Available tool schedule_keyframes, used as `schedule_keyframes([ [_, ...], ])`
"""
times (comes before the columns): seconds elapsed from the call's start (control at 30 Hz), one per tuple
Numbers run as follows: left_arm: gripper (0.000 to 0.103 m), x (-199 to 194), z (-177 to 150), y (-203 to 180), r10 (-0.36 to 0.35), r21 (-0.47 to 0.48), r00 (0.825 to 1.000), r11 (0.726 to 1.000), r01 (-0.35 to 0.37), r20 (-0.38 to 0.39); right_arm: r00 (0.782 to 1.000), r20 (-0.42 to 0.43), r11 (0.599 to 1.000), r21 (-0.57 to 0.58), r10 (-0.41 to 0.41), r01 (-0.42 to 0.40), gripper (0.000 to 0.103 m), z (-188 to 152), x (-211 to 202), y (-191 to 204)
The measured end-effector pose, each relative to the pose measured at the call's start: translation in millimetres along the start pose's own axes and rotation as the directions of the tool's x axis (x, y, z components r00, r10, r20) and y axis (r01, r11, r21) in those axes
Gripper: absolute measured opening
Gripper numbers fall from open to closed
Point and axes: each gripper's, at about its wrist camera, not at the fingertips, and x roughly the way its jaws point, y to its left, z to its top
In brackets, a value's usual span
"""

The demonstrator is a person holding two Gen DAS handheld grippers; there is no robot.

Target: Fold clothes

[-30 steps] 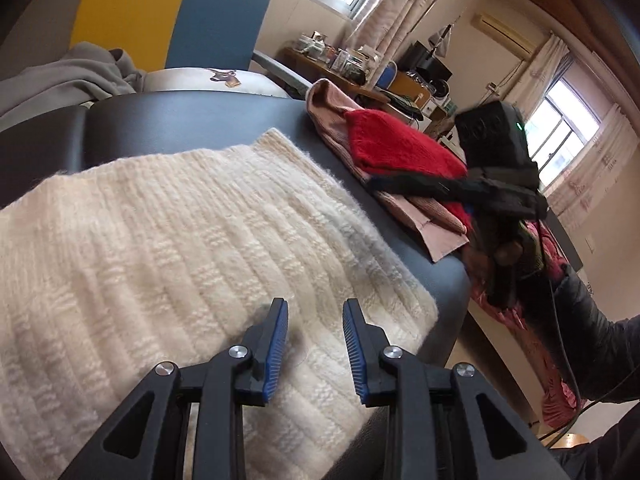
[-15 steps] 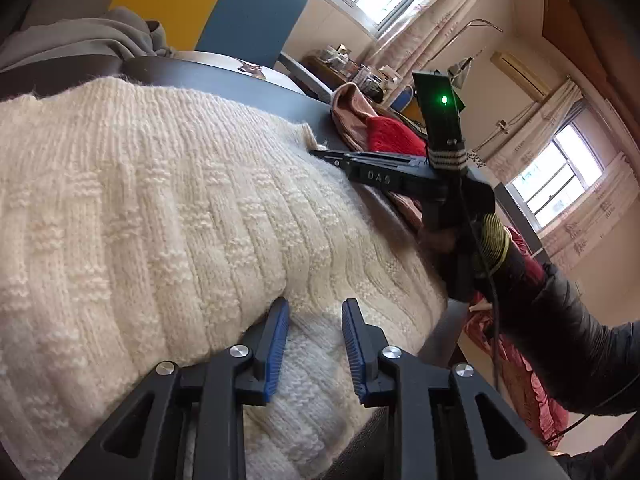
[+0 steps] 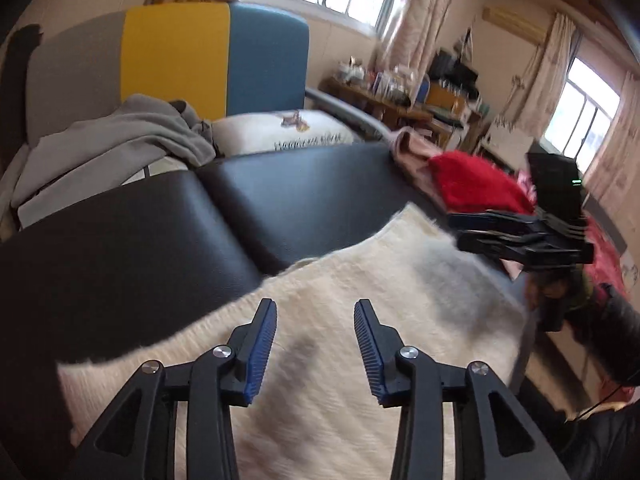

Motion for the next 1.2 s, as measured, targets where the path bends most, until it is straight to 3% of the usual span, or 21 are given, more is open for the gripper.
schedule_keyframes([
  [0.13,0.049,21,0,19,0.029,0.054,0.994,0.998,-0.024,-0.101,0.998,-0.058,0.996,-0.084,0.036,-0.040,0.065,-2,21,31],
  [0.3,0.049,21,-11,26,-0.043,0.033,0.990,0.998,0.048,-0.138,0.993,-0.106,0.988,-0.137,0.055,-0.069,0.065,5,56,57],
  [0.43,0.047,10,-18,26,-0.016,0.018,0.996,1.000,0.017,-0.091,0.989,-0.149,0.984,-0.173,0.018,-0.043,0.064,2,73,72],
  [0.5,0.043,4,-22,24,-0.019,0.011,0.997,1.000,0.019,-0.072,0.990,-0.140,0.978,-0.208,-0.023,-0.007,0.045,-3,73,76],
  [0.6,0.018,7,-32,17,0.014,0.042,0.996,0.999,-0.010,-0.089,0.991,-0.122,0.970,-0.241,-0.058,0.027,0.029,-9,70,82],
  [0.67,0.007,6,-34,15,0.041,0.031,0.997,0.999,-0.039,-0.067,0.991,-0.111,0.965,-0.261,-0.073,0.042,0.021,-11,68,86],
  [0.7,0.007,2,-33,15,0.048,0.012,0.998,0.999,-0.047,-0.043,0.991,-0.105,0.962,-0.269,-0.080,0.049,0.014,-11,67,88],
  [0.93,0.006,-18,-21,12,0.108,-0.049,0.987,0.994,-0.102,0.121,0.994,-0.041,0.961,-0.262,-0.101,0.087,0.008,2,59,93],
  [1.03,0.006,-5,-19,19,0.121,-0.084,0.986,0.990,-0.112,0.114,0.993,-0.032,0.965,-0.241,-0.112,0.101,0.008,6,64,91],
  [1.2,0.006,28,-30,34,0.137,-0.161,0.990,0.978,-0.130,0.037,0.987,-0.061,0.969,-0.209,-0.148,0.133,0.008,-2,90,81],
])
